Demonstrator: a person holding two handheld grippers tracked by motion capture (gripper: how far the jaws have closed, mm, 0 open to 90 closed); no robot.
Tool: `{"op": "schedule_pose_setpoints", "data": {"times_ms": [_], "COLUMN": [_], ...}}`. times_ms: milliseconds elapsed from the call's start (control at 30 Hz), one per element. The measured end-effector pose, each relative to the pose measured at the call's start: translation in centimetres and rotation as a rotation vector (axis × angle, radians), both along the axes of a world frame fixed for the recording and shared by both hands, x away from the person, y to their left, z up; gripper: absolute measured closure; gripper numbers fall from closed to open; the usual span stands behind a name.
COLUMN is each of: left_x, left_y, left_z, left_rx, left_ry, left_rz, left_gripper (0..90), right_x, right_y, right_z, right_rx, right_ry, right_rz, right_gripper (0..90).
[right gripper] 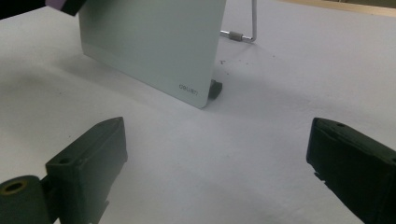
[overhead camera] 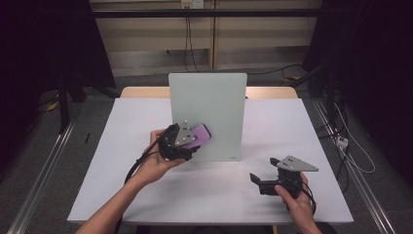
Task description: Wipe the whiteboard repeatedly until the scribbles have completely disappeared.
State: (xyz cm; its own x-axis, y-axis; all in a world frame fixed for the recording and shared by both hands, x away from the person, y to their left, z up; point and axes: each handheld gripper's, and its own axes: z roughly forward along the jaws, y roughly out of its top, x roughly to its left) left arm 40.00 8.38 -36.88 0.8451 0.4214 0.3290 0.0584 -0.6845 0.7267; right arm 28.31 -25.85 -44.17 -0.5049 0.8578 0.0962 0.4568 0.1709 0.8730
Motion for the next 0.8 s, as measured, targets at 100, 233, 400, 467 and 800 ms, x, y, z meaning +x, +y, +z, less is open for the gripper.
{"op": "schedule_pose_setpoints", "data": {"times_ms": [100, 233, 400, 467, 800], "left_x": [0.5, 1.0, 1.2, 0.6, -0.6], "left_y": [0.9, 1.8, 2.4, 1.7, -0.3], "left_z": [1.3, 2.9, 3.7, 2.9, -0.7], "left_rx": [-0.034, -0.059, -0.062, 0.003, 0.029], "left_ry": [-0.018, -0.045, -0.064, -0.083, -0.052], "left_rz": [0.031, 0.070, 0.119, 0.104, 0.030], "left_gripper": [41.0, 41.0, 41.0, 41.0, 41.0], "right_x": [0.0, 0.0, 0.0, 0.0, 0.0], "right_y": [0.0, 0.0, 0.0, 0.0, 0.1], "right_z": [0.0, 0.0, 0.0, 0.0, 0.0], "right_rx": [-0.005, -0.005, -0.005, -0.004, -0.004], "right_ry": [0.001, 0.004, 0.002, 0.002, 0.006], "right_rz": [0.003, 0.006, -0.001, 0.000, 0.002], "right_gripper": [5.1, 5.2, 5.1, 5.2, 5.2]}}
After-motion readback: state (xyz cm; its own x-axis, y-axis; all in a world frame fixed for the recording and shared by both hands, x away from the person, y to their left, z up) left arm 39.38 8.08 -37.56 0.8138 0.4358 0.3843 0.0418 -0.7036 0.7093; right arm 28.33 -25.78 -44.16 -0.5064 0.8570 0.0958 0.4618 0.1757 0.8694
